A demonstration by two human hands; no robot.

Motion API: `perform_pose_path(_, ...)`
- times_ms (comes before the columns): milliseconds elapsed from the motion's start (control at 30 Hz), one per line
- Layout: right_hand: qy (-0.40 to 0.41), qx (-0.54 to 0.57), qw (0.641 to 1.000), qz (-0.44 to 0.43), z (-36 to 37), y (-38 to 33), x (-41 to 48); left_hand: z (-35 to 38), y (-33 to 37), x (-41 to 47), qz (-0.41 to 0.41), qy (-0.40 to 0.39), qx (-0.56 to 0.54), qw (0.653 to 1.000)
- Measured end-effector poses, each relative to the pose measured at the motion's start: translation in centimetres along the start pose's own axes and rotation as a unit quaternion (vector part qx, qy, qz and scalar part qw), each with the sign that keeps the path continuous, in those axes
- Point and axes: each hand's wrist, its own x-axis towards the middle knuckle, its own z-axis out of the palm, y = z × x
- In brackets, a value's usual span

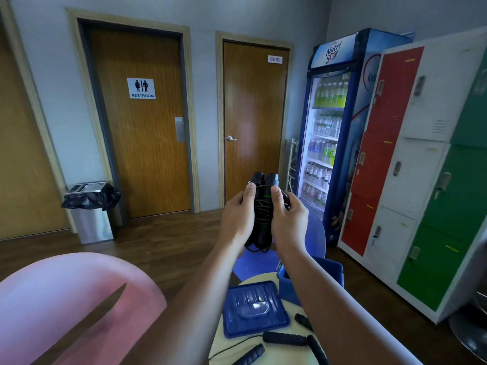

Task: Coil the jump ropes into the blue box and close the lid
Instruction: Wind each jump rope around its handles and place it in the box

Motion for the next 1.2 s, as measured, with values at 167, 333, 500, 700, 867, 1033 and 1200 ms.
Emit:
perform_pose_path(167, -0.05, -0.06, 0.997, 0.03, 0.0, 0.4, -0.2, -1.4, -1.2, 0.6, -0.026, -0.006, 0.028, 0.999)
perform_pose_path(333, -0.063, -0.091, 0.994, 0.025, -0.8, 0.9, 0.3, -0.5, -1.8, 1.0, -0.022, -0.002, 0.025, 0.999)
perform_pose_path(500, -0.078, -0.054, 0.993, 0.076, -2.9, 2.8, 1.6, 1.7, -2.9, 1.4, -0.025, -0.04, 0.069, 0.997)
perform_pose_path(700, -0.149, 0.069, 0.963, 0.214, -7.5, 5.0, 7.3, 4.8, -4.7, 3.9, -0.037, -0.18, 0.197, 0.963)
perform_pose_path(867, -0.195, -0.027, 0.95, 0.243, -10.6, 8.6, 12.1, 9.4, -6.3, 6.1, -0.049, -0.147, 0.222, 0.963)
perform_pose_path(1033, -0.073, -0.054, 0.97, 0.227, -12.9, 12.8, 15.3, 14.0, -9.2, 7.3, -0.048, -0.011, 0.26, 0.964)
perform_pose_path(1200, -0.043, -0.044, 0.962, 0.267, -14.1, 15.8, 17.3, 18.7, -11.9, 8.5, -0.083, 0.025, 0.309, 0.947)
